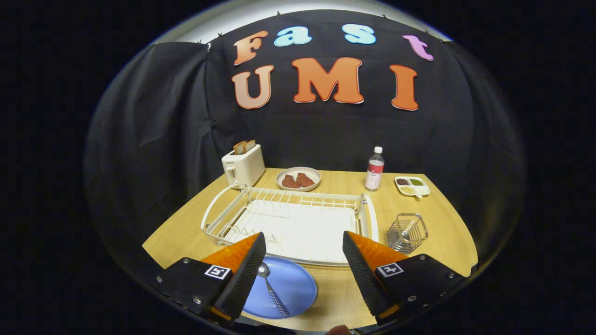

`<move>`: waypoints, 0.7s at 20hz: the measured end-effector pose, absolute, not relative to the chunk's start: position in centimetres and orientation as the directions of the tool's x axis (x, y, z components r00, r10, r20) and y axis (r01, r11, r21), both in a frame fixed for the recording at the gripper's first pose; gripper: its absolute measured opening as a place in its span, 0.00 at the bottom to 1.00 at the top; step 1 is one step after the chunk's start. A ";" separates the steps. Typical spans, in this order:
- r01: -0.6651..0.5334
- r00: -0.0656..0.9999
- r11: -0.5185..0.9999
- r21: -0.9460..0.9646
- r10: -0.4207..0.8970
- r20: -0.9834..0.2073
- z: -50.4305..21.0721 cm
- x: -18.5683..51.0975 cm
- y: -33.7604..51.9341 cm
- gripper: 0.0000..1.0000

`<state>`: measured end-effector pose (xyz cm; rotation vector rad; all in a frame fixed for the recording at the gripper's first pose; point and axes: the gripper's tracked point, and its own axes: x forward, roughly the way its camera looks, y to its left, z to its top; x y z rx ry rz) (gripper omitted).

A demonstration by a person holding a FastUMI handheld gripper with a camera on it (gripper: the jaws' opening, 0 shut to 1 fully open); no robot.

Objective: Take the plate from the dish rack, then take the spoon from the basket and place it into the plate.

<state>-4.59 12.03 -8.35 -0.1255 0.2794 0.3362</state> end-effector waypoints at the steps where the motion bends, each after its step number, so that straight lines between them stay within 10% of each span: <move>1: -0.321 0.916 0.945 -0.062 0.294 -0.272 -7.2 -4.2 11.5 0.98; 14: -0.061 0.998 0.998 -0.028 0.060 -0.024 4.1 -2.9 3.3 0.98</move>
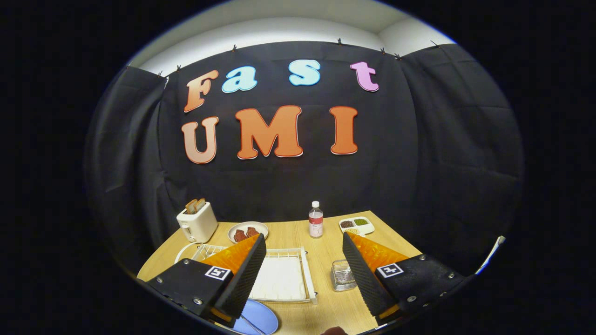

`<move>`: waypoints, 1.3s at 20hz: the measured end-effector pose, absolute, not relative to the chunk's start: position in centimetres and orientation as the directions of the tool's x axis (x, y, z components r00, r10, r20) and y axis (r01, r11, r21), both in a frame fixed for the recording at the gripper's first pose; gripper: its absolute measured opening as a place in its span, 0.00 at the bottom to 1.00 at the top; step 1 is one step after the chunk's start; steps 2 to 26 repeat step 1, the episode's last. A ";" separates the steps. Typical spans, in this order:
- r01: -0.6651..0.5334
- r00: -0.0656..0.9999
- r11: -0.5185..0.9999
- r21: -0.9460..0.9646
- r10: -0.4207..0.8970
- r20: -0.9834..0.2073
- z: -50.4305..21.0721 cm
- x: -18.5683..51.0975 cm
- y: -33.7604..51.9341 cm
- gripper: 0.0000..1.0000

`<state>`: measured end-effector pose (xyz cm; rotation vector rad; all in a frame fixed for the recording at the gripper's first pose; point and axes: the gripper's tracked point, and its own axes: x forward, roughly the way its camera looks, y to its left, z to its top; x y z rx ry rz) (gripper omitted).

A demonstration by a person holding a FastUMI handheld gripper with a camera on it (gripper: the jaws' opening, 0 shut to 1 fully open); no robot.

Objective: Take the plate from the dish rack, then take the spoon from the basket and place it into the plate.

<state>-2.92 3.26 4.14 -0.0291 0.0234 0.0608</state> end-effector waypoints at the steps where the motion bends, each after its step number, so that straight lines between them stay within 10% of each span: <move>1: -0.051 0.999 0.998 -0.027 0.050 -0.015 4.3 -3.0 3.0 0.98; 26: -0.051 0.999 0.998 -0.027 0.050 -0.015 4.3 -3.0 3.0 0.98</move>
